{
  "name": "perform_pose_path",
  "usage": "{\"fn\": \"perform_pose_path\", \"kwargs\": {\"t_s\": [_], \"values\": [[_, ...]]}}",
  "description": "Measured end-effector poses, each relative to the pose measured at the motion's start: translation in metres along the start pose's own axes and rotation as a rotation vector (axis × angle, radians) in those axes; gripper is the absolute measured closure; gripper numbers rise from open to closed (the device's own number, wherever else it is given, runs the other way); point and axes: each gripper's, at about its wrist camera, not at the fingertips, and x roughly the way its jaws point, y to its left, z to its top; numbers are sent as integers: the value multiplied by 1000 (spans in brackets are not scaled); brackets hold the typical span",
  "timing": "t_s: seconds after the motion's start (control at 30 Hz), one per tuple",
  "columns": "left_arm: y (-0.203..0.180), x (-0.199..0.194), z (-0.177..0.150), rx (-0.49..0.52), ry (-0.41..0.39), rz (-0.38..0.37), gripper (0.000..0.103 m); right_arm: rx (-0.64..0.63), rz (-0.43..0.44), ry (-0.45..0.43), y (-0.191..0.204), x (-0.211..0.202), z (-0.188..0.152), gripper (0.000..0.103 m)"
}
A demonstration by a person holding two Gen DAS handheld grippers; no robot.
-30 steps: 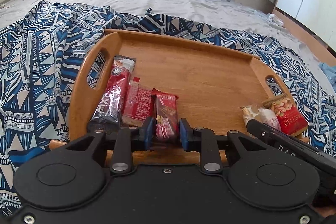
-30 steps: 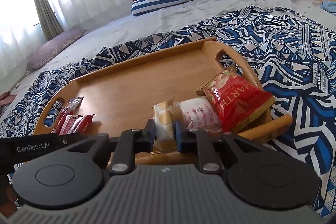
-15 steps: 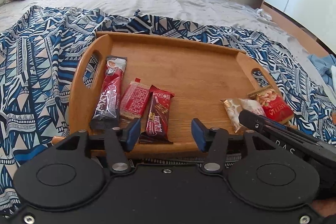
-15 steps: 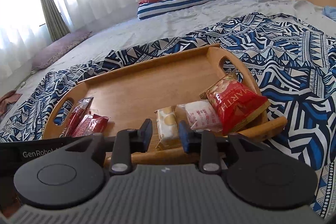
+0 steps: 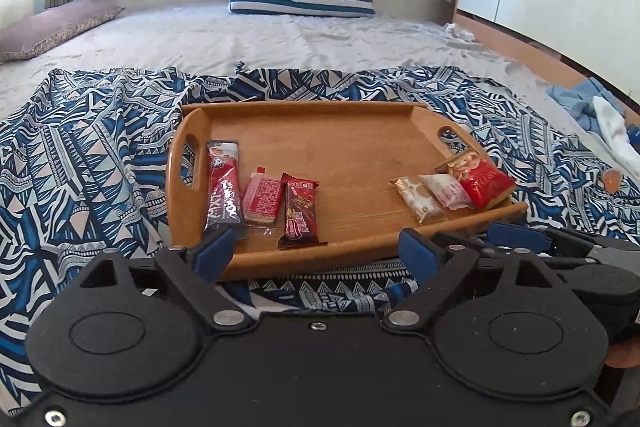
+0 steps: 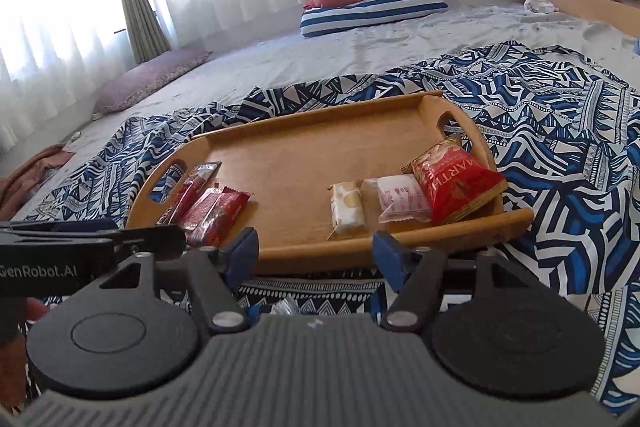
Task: Organize snacks
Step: 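Move the left gripper to the brown almond box while the right gripper reaches the yellow chip bag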
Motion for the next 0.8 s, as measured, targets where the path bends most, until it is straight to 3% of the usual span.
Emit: {"fn": "perform_pose_path", "kwargs": {"t_s": [0.23,0.37,0.8], "values": [[6,-27,-15,-9,-22,-19,8,-87,5,-1,11,-25,-20,11],[14,-40,-26,-51,-23,-23,7,-123,17,-15,18,-43,-32,0],[35,-76,-72,-123,-62,46,4,-63,-29,-86,48,-84,-100,0]]}}
